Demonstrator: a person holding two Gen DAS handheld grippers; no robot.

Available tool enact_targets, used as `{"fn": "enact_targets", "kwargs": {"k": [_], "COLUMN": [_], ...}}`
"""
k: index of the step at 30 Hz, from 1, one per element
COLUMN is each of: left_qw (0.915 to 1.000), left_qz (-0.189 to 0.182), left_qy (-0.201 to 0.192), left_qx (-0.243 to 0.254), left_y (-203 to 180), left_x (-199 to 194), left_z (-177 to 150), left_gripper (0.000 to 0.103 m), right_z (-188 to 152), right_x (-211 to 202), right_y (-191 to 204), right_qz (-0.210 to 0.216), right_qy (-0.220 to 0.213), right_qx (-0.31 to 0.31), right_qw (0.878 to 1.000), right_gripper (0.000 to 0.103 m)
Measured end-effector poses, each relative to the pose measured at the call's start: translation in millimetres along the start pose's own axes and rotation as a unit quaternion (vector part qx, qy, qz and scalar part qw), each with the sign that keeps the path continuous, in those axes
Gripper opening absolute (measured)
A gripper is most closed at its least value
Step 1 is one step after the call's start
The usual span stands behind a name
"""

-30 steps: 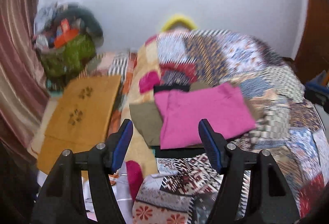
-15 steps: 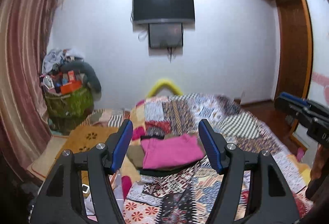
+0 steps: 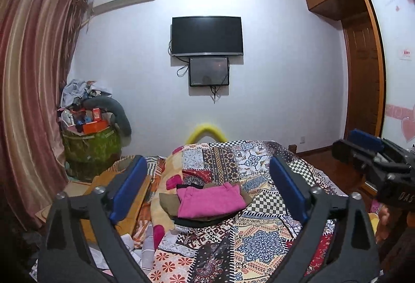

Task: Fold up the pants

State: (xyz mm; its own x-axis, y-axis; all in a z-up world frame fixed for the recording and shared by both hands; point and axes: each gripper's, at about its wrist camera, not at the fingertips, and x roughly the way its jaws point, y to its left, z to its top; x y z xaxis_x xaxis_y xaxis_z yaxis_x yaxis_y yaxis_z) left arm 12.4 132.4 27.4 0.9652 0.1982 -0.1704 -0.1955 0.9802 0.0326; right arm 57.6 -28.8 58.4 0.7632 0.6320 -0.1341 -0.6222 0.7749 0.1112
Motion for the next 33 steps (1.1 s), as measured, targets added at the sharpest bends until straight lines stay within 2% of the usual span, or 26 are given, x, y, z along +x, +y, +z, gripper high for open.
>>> {"fn": "enact_targets", "kwargs": {"k": [2, 3, 33], "left_qw": [1.0, 1.0, 0.9999], "left_qz": [0.003, 0.004, -0.001], "left_qy": [-0.006, -0.008, 0.009], "left_qx": [0.0, 0.0, -0.006], "left_y": [-1, -1, -4], "left_x": [-4, -5, 2], "left_z": [0, 0, -11], "left_gripper": [0.103, 0.103, 0.103], "right_z": [-1, -2, -14], "right_x": [2, 2, -17], "right_y": [2, 3, 7], "right_qz": [-0.008, -0.01, -0.02], "right_qy": [0.007, 0.009, 0.015], "right_qx": [-0.003, -0.005, -0.011], "right_qw": [1.0, 1.0, 1.0], "right_gripper": [0.101, 0.103, 0.103]}}
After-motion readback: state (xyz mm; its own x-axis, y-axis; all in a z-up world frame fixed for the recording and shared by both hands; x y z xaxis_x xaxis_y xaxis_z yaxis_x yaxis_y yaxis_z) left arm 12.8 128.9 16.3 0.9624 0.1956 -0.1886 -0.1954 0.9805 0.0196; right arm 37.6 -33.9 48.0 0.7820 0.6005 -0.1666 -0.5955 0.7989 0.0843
